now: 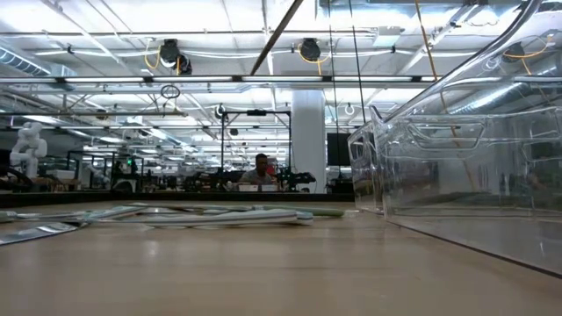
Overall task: Sort silverware by color (type)
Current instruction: Put the yellow knife into the bottom right transparent bin
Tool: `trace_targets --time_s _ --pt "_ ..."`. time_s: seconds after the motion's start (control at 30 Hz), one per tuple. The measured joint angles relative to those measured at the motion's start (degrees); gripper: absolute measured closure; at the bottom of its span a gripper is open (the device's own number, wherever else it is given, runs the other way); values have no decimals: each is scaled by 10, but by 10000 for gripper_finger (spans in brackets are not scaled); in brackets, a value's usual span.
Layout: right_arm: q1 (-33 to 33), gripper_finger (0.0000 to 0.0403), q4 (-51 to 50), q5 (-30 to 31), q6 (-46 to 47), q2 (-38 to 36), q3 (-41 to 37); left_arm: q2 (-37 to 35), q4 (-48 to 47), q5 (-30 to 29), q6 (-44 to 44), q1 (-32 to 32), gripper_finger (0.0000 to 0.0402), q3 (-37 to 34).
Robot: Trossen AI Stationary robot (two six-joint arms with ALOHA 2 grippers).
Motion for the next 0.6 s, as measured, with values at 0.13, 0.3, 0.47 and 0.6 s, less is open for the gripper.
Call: trace_targets --time_s 0.13,0.3,0.47,0.6 --pt "-19 360 15 -17 -58 -17 -2 0 35 1 5 0 357 0" --pt "-77 360 108 -143 -222 -81 -2 0 67 2 7 0 357 0" --pt "-107 360 171 -185 -261 -143 -21 0 93 4 -8 -5 357 0" --pt "-107 360 294 -168 -291 -172 -110 0 135 17 -9 -22 357 1"
